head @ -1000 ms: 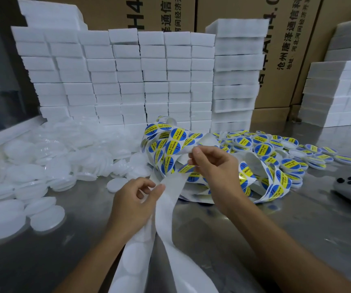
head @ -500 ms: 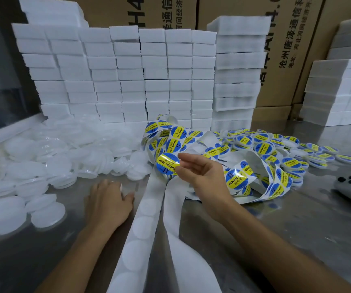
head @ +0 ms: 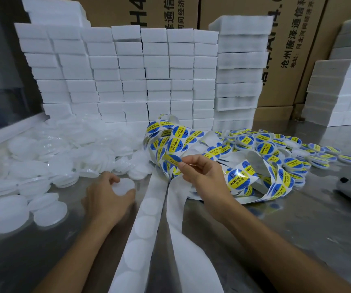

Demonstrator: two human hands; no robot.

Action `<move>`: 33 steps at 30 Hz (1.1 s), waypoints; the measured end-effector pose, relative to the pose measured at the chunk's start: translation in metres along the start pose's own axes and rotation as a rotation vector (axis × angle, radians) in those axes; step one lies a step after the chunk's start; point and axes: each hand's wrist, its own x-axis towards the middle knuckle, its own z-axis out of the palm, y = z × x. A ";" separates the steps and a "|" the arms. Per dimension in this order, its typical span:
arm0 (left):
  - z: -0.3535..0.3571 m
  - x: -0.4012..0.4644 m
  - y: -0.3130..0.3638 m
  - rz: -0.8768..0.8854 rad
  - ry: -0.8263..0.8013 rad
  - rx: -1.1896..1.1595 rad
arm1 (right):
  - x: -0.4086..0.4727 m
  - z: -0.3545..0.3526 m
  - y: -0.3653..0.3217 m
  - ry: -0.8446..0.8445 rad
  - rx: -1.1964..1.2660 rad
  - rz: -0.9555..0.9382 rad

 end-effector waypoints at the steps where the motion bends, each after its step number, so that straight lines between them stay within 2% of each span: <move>1: 0.000 -0.002 0.004 0.102 0.048 -0.059 | 0.000 0.000 -0.001 -0.006 -0.006 0.011; 4: -0.001 -0.012 0.023 0.490 0.206 -0.167 | 0.000 0.000 0.000 0.002 -0.026 0.023; 7: -0.002 -0.025 0.038 0.738 0.228 -0.204 | 0.000 0.001 0.002 0.022 -0.008 -0.010; 15: -0.001 -0.038 0.050 0.859 0.180 -0.267 | -0.004 0.005 0.005 -0.099 0.105 -0.043; 17: 0.001 -0.039 0.053 0.709 0.123 -0.431 | -0.004 0.004 0.005 -0.085 0.129 -0.059; 20: -0.001 -0.041 0.061 0.104 -0.168 -1.004 | -0.003 0.002 0.005 -0.083 0.139 -0.071; 22: -0.003 -0.037 0.059 -0.113 -0.293 -1.188 | -0.002 0.001 0.005 -0.080 0.139 -0.073; 26: -0.007 -0.035 0.058 -0.215 -0.371 -1.281 | -0.003 0.004 0.005 -0.049 0.100 -0.080; 30: -0.008 -0.034 0.058 -0.275 -0.337 -1.337 | 0.000 0.003 0.002 0.096 0.033 -0.089; 33: -0.009 -0.032 0.053 -0.317 -0.311 -1.357 | 0.005 -0.006 -0.003 0.116 0.076 -0.073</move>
